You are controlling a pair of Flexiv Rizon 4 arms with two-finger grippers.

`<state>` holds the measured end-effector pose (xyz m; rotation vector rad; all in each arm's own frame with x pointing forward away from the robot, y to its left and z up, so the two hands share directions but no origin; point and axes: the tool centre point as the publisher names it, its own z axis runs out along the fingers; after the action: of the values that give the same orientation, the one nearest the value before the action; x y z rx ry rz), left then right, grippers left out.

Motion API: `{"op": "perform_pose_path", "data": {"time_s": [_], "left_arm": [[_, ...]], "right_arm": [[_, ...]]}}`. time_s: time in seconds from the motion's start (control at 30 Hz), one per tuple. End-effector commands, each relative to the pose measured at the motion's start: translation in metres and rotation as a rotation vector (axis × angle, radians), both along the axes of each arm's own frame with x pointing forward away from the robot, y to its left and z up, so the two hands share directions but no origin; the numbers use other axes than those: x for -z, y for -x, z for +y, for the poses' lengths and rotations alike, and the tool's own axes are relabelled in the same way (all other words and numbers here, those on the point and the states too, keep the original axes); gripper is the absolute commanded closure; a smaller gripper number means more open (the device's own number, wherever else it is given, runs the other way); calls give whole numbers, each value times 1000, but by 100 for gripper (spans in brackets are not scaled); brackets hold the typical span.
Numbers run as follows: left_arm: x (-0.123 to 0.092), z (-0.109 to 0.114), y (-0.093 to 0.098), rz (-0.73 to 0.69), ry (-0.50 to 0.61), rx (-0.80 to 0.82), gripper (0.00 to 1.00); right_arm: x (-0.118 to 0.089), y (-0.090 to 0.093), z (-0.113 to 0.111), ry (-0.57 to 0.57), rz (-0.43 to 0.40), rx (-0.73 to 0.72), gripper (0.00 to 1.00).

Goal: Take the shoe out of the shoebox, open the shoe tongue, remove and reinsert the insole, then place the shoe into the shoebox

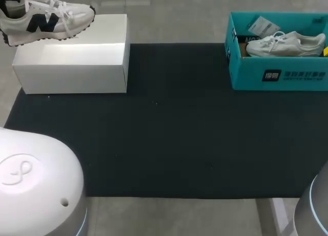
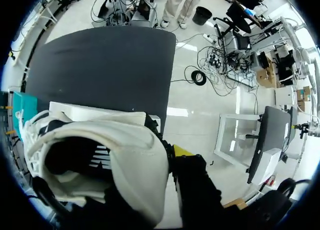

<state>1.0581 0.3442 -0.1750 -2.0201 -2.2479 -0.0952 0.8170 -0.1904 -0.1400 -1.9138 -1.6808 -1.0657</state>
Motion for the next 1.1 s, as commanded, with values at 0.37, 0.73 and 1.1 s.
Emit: {"op": "perform_pose_path", "data": {"time_s": [0.37,0.73,1.1], "left_arm": [[11,6,-27,9,28,604,100],[14,-7,-32,-2,18,488,100],[36,-15,-63,-41,18,397,100]], "right_arm": [[0,0,0,1,0,1,0],[0,0,0,1,0,1,0],[0,0,0,1,0,1,0]]}}
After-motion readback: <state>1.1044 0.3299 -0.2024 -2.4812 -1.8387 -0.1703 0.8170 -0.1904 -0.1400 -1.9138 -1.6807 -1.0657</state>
